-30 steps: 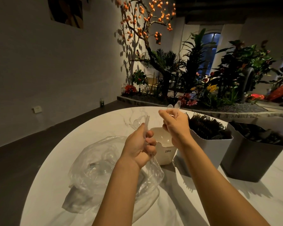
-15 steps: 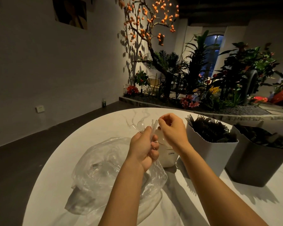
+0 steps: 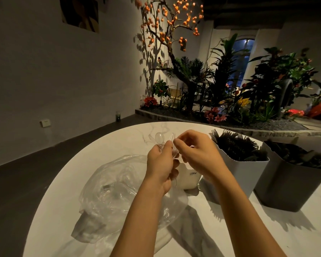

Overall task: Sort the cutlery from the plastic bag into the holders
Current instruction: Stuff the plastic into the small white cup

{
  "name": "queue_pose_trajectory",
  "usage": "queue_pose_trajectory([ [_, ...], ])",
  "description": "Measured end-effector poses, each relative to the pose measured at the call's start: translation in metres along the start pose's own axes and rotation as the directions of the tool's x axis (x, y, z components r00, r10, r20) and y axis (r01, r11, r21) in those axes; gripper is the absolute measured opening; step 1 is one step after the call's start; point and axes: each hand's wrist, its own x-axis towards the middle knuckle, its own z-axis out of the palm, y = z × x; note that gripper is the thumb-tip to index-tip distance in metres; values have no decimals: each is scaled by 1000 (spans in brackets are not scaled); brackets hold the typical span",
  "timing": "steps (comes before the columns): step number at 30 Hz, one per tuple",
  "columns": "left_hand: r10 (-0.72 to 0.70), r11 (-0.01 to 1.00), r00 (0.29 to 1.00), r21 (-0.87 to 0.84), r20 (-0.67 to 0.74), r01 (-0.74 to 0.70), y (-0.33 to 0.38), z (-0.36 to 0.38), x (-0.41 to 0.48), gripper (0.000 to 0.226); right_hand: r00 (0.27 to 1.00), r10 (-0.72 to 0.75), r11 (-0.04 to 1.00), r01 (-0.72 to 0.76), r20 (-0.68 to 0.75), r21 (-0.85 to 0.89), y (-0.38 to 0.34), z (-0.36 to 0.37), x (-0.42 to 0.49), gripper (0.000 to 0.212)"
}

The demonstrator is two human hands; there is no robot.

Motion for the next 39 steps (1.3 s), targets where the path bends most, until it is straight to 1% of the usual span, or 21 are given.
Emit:
queue_pose_trajectory([
  [2,-25,1000,1000,-5,-3,25,1,-1,0,20,1000,6,996,-6,-1,92,2,-7,0,12],
  [3,-38,999,999,-11,-8,38,1,-2,1,17,999,-3,993,7,-35,119,3,-12,0,12],
  [5,-49,998,999,-44,-24,48,0,-3,3,12,981,-11,977,52,-192,208,5,-19,0,12],
  [7,-46,994,998,-99,-40,42,1,-2,2,12,924,39,924,111,-379,365,4,-20,-2,12],
  [8,-48,991,998,-126,-48,41,2,-1,2,14,898,60,902,138,-436,409,4,-16,-4,11],
  [9,-53,987,997,-152,-54,44,2,0,2,17,885,58,901,153,-463,405,4,-11,-6,12],
  [10,-60,983,997,-179,-56,49,3,1,1,18,885,31,921,154,-464,357,4,-6,-8,12],
  [12,-80,966,996,-250,-48,66,3,2,1,18,922,-43,972,127,-384,198,8,-1,-10,15],
  [15,-88,943,994,-326,-68,61,4,2,0,15,987,-108,993,113,-119,31,9,-9,-12,13],
  [17,-68,946,992,-324,-109,30,5,2,-1,14,983,-162,984,167,91,-54,7,-16,-14,11],
  [19,-47,960,988,-280,-150,3,5,3,-1,17,949,-165,977,195,268,-90,3,-19,-17,20],
  [21,-34,979,980,-206,-195,-7,2,3,1,21,933,-144,969,201,329,-145,0,-18,-17,27],
  [24,18,988,979,-146,-201,-48,-1,2,4,18,939,-100,976,156,328,-152,3,-19,-14,21],
  [26,39,988,984,-140,-173,-64,-1,2,4,15,963,-83,980,126,257,-155,9,-19,-10,11],
  [28,38,989,989,-134,-143,-58,-2,2,4,13,990,-97,981,112,99,-159,16,-20,-4,5],
  [31,20,991,990,-132,-137,-38,-2,2,4,14,985,-65,998,64,-160,-16,24,-18,4,9],
  [32,15,991,990,-133,-140,-34,-2,1,5,14,975,-48,998,55,-215,28,27,-16,6,16],
  [33,13,990,990,-137,-142,-33,-3,1,6,14,967,-46,998,58,-252,39,29,-14,7,29],
  [35,17,988,991,-148,-135,-38,-4,0,7,12,962,-75,997,72,-262,-20,35,-7,8,56],
  [36,19,988,992,-151,-128,-39,-5,0,7,11,968,-87,995,74,-235,-62,38,-3,8,59],
  [39,12,989,993,-145,-115,-29,-6,-2,9,10,991,-78,986,60,-112,-155,50,8,9,46],
])
